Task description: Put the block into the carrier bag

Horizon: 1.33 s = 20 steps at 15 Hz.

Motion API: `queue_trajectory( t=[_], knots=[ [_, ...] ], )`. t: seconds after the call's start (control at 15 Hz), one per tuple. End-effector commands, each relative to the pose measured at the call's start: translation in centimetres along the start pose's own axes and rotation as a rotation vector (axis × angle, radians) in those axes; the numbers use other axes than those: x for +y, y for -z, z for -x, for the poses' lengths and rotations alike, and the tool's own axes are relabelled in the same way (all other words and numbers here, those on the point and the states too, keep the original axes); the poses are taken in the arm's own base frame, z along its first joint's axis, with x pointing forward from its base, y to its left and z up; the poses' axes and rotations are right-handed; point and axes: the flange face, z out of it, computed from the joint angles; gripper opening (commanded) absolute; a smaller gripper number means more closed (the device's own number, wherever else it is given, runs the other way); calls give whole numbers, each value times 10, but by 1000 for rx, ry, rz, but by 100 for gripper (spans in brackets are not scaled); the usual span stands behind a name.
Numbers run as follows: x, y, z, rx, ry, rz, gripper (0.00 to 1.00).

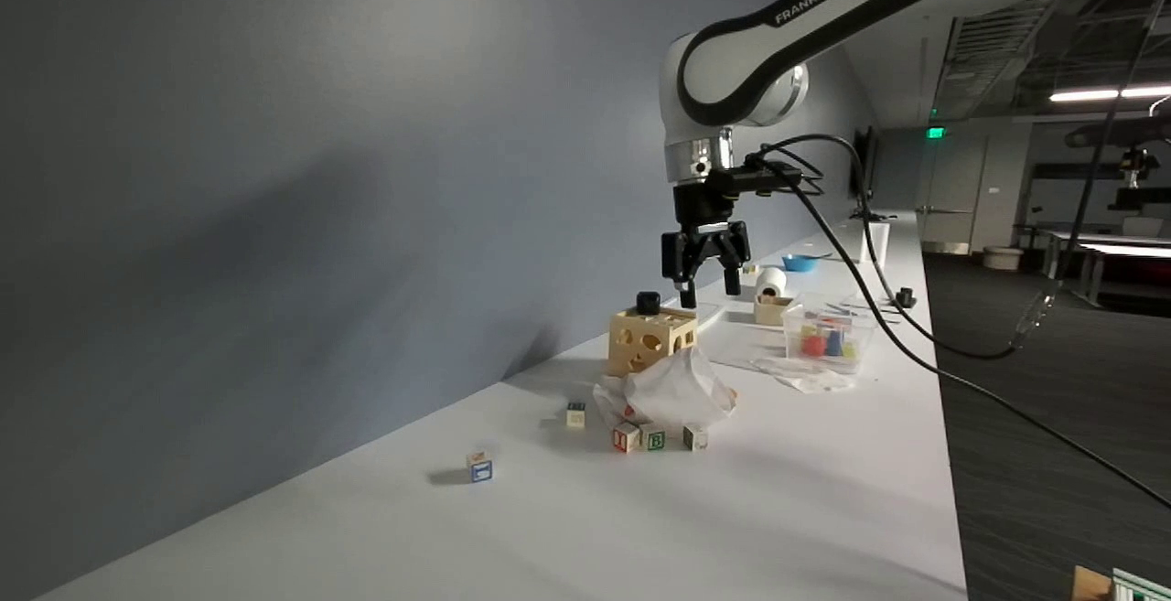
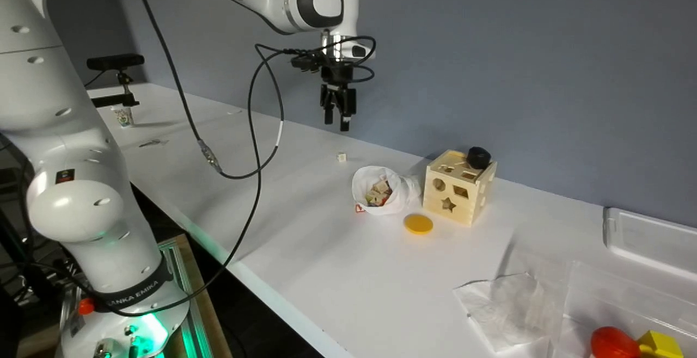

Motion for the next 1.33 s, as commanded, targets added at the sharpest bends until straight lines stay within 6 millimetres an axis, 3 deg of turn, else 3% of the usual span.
queue_trajectory(
  t=[0.0, 0.13, 0.47, 0.73, 0.93, 1.27],
  knots=[
    [1, 1, 0, 0, 1, 0, 100],
    [0, 0, -5, -4, -43, -24, 100],
    [-29, -19, -31, -67, -242, -112, 100],
    [-64, -47, -48, -140, -433, -161, 100],
    [-81, -70, -62, -80, -549, -127, 100],
    [-90, -109, -75, -92, -654, -20, 100]
  ],
)
